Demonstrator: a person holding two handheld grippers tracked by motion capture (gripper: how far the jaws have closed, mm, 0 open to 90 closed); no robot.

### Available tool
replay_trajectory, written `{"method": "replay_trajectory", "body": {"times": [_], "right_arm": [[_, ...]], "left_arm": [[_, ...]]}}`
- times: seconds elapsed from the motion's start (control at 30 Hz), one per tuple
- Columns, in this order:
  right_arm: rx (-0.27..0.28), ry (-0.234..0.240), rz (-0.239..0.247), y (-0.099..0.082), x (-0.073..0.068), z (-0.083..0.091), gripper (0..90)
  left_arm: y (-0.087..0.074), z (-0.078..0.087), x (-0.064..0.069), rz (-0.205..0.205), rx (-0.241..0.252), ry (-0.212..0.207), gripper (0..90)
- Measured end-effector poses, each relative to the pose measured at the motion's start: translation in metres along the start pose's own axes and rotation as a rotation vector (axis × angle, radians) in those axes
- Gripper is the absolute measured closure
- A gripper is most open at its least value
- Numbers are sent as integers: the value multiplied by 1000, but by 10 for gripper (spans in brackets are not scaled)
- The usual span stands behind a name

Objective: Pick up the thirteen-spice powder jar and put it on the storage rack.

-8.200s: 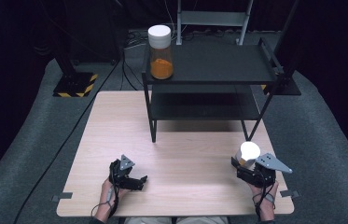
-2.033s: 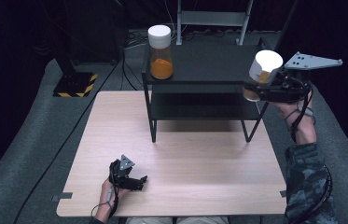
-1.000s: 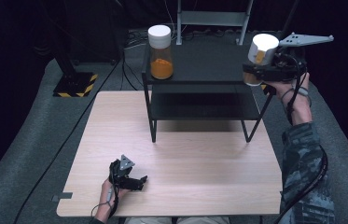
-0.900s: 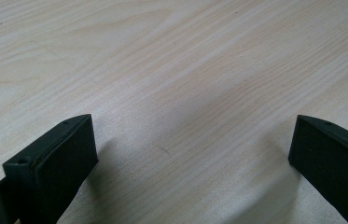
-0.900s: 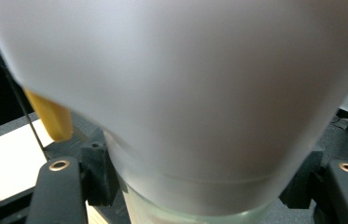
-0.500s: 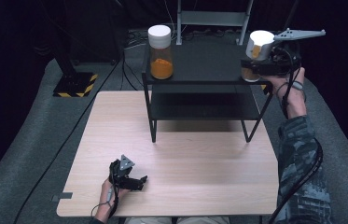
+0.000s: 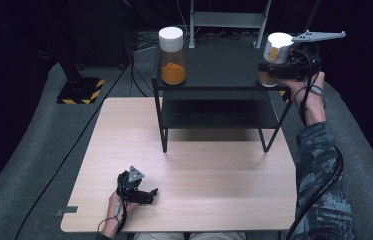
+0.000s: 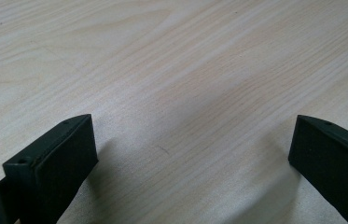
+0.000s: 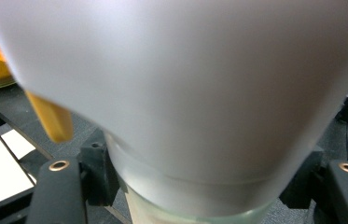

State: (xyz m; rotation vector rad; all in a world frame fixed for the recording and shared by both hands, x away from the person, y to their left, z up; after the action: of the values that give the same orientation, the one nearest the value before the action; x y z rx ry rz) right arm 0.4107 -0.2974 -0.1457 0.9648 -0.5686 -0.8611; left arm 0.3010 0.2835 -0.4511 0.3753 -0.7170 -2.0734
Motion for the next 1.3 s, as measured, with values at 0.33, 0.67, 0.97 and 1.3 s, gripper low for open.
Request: {"method": "replay_trajectory", "body": {"times": [0.33,0.67,0.97,1.3], "right_arm": [[1,16,-25,-2,4,1,300],[0,15,-28,-2,4,1,299],[-5,11,-29,-1,3,1,297],[-61,-3,-33,6,-2,8,88]], "left_arm": [[0,0,0,0,0,0,4],[0,0,0,0,0,0,5],[0,0,0,0,0,0,5],[0,0,0,-1,0,0,5]]}}
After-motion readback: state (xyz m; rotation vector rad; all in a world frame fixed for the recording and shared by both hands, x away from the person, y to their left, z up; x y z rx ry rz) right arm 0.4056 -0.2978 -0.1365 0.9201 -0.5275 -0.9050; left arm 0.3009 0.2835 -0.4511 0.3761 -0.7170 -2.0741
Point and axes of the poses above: each handheld gripper's, and its own axes: z roughly backward along the jaws, y roughly out of its top, x roughly to its right, the point moved 2 cm from there along -z, roughly forward along the jaws, and after that the axes turned 8 degrees about -x, right-handed, at the moved point
